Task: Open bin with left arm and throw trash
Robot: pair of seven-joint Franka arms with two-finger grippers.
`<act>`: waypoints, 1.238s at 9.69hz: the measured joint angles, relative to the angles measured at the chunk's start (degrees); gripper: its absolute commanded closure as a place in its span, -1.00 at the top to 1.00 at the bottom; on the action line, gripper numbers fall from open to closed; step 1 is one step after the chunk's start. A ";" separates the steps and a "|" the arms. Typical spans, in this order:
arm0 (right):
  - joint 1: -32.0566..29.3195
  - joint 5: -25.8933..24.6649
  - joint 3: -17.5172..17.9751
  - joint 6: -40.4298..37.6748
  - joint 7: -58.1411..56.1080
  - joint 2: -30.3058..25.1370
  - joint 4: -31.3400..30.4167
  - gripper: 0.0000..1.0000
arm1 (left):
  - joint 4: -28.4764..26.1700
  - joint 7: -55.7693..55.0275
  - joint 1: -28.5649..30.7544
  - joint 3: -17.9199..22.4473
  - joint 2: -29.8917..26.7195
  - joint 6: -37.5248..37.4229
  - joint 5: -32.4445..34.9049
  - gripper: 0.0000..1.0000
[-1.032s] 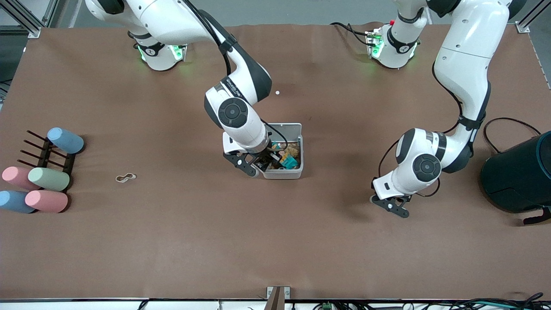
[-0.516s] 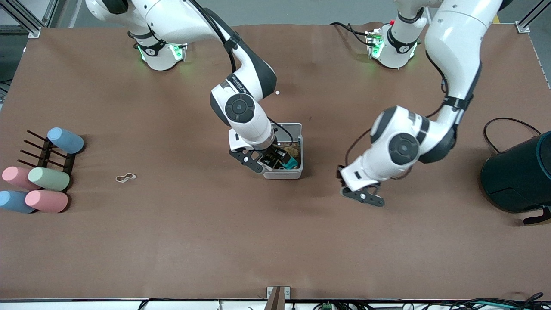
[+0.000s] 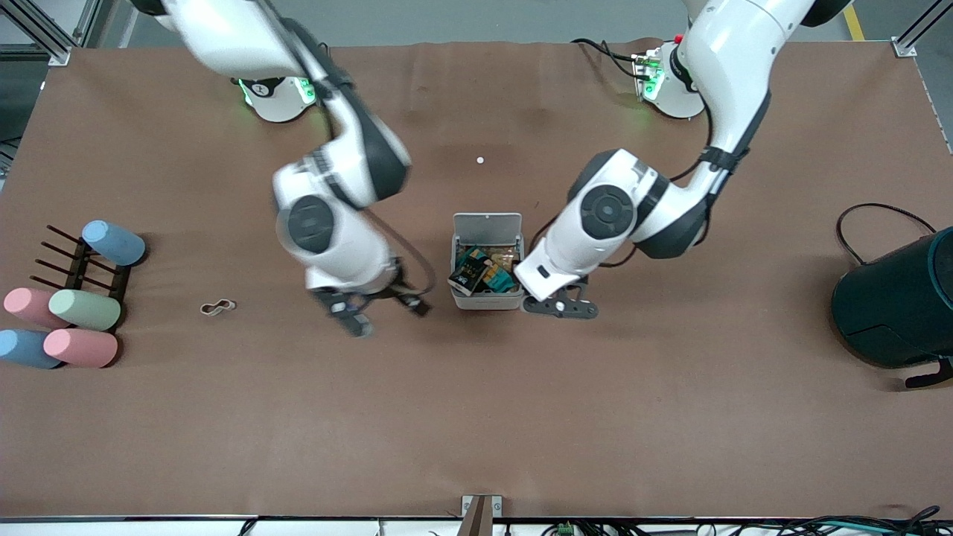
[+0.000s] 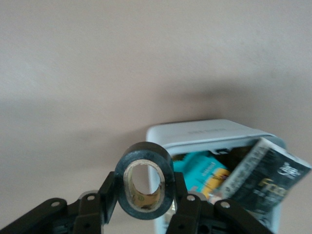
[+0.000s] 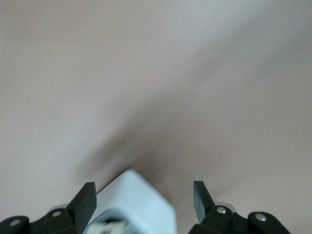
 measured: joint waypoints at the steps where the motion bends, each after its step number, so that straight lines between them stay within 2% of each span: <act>1: -4.38 -0.02 -0.12 0.40 -7.76 -2.96 -4.91 0.79 | 0.24 -1.89 -1.15 0.04 0.71 0.00 0.00 -0.89; 2: -9.16 -0.03 -0.23 1.45 -16.89 -5.56 -10.58 0.84 | 0.34 -3.38 -2.06 0.01 1.30 0.00 0.00 -0.74; 5: -23.88 -0.04 -0.31 6.68 -45.62 -8.10 -22.28 0.94 | 0.59 -5.05 -3.10 0.16 2.17 0.00 0.02 0.00; 6: -27.04 -0.04 -0.27 10.43 -52.98 -7.94 -25.22 0.95 | 0.58 -5.05 -3.03 0.29 2.36 -0.02 0.22 0.35; 7: -28.78 -0.19 -0.26 13.81 -57.32 -7.49 -27.55 0.96 | 0.59 -5.05 -3.00 0.28 2.46 -0.02 1.10 0.99; 9: -29.16 -1.88 -0.05 17.41 -58.86 -4.68 -29.19 0.97 | 0.56 -5.05 -3.26 0.28 2.81 -0.09 3.77 1.00; 12: -29.56 -5.37 -0.02 18.74 -59.01 -1.52 -30.12 0.97 | 0.57 -5.05 -3.57 0.26 3.06 -0.09 4.13 1.00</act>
